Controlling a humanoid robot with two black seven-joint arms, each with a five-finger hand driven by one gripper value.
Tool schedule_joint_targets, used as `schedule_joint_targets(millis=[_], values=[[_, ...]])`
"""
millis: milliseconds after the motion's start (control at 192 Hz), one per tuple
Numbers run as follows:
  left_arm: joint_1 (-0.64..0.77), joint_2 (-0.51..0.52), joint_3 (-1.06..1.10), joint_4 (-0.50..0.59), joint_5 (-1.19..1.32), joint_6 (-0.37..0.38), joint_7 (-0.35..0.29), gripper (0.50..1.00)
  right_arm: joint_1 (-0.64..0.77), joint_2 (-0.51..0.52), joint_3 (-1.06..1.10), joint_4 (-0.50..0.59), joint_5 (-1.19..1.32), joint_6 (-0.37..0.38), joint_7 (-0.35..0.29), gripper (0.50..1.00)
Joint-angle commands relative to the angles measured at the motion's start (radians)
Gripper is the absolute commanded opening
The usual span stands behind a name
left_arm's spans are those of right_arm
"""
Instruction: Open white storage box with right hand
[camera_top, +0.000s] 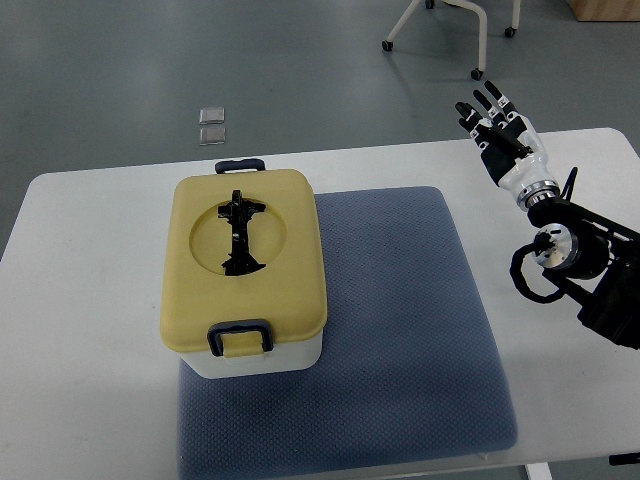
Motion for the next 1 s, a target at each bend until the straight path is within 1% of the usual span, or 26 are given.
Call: schedule_joint_targets(millis=[0,296,504,790,925,993], values=[[0.000,0.000,0.000,-0.001,0.000,0.000,0.000,1.000,0.003,-0.001,0.000,-0.004,0.001,0.000,0.000,0.930],[0.000,0.000,0.000,-0.001,0.000,0.000,0.000,1.000,0.006,-0.006,-0.005,-0.007,-0.005,0.002,-0.002,0.930],[0.000,0.000,0.000,-0.001,0.000,0.000,0.000,1.000,0.057,-0.021,-0.023,-0.005,-0.022,0.000,-0.003,0.930],[0.000,0.000,0.000,-0.001,0.000,0.000,0.000,1.000,0.086,-0.020,-0.032,-0.005,-0.056,-0.009,-0.002,0.930],[0.000,0.000,0.000,-0.001,0.000,0.000,0.000,1.000,0.155,-0.029,-0.155,-0.004,-0.126,-0.009,0.000,0.930],[0.000,0.000,0.000,-0.001,0.000,0.000,0.000,1.000,0.214,-0.064,-0.238,0.004,-0.189,-0.009,0.002,0.930]])
